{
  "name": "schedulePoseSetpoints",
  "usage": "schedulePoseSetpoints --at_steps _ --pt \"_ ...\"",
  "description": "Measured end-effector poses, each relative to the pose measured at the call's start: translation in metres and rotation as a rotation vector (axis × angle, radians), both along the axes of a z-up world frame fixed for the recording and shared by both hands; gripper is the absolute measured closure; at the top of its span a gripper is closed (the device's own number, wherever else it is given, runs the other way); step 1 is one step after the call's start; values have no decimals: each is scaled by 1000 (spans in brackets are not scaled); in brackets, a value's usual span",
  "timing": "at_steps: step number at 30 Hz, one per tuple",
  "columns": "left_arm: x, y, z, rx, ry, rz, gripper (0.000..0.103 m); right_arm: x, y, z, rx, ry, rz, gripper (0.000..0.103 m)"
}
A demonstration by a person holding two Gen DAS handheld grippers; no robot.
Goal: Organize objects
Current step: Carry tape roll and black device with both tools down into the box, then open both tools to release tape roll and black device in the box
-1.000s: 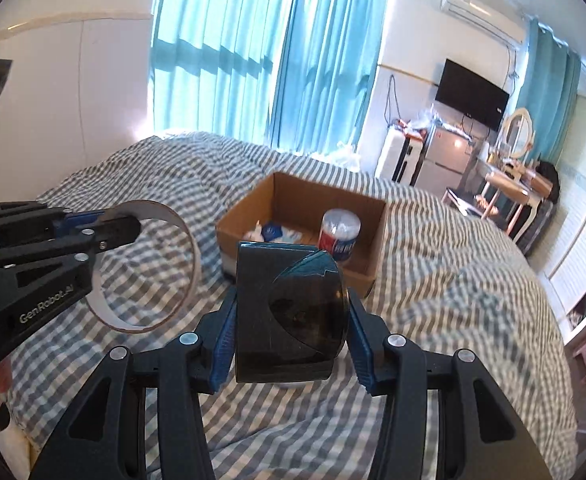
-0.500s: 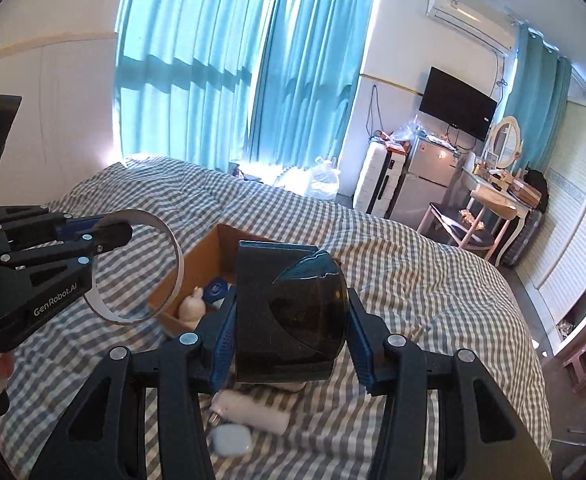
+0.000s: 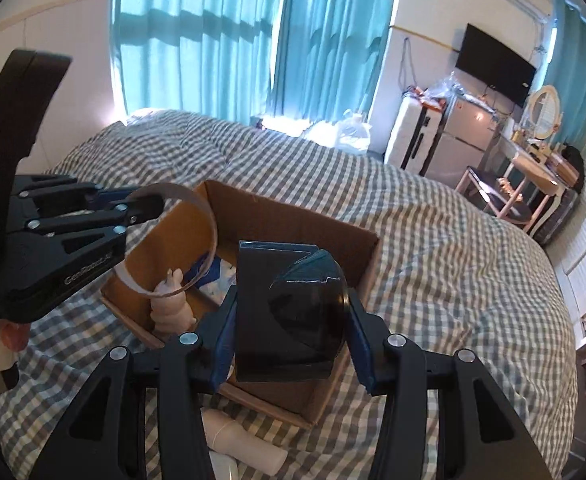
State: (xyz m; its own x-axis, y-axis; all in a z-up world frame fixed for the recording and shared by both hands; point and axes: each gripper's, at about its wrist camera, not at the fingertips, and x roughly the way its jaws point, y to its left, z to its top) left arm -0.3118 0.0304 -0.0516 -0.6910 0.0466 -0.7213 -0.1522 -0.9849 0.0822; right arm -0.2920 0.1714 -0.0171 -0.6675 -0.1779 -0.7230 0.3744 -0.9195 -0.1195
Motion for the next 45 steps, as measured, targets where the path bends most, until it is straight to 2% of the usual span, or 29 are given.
schedulePoseSetpoints --at_steps 5,13,26,33,36,40,42,44,45 --pt "-19 1 -24 -2 -40 -1 92 -11 -9 -31 60 -55 66 55" --pt "-40 4 -49 -28 -81 -18 92 -25 -15 -61 39 -145 141 55" --pt "-53 10 -60 -46 -89 -43 91 -34 -21 -84 64 -182 149 55" --pt "-52 15 -60 -55 -82 -60 88 -35 -18 -79 46 -174 141 55" --pt "-53 17 -59 -57 -88 -66 82 -35 -16 -75 38 -173 135 54" --pt "-51 19 -55 -62 -86 -68 69 -32 -13 -65 38 -152 125 44" --pt "-49 19 -50 -57 -88 -68 58 -28 -12 -57 31 -139 124 42" --pt "-44 18 -43 -53 -69 -60 37 -23 -11 -47 30 -119 117 40" --pt "-41 18 -38 -46 -59 -62 32 -21 -10 -43 31 -110 113 40"
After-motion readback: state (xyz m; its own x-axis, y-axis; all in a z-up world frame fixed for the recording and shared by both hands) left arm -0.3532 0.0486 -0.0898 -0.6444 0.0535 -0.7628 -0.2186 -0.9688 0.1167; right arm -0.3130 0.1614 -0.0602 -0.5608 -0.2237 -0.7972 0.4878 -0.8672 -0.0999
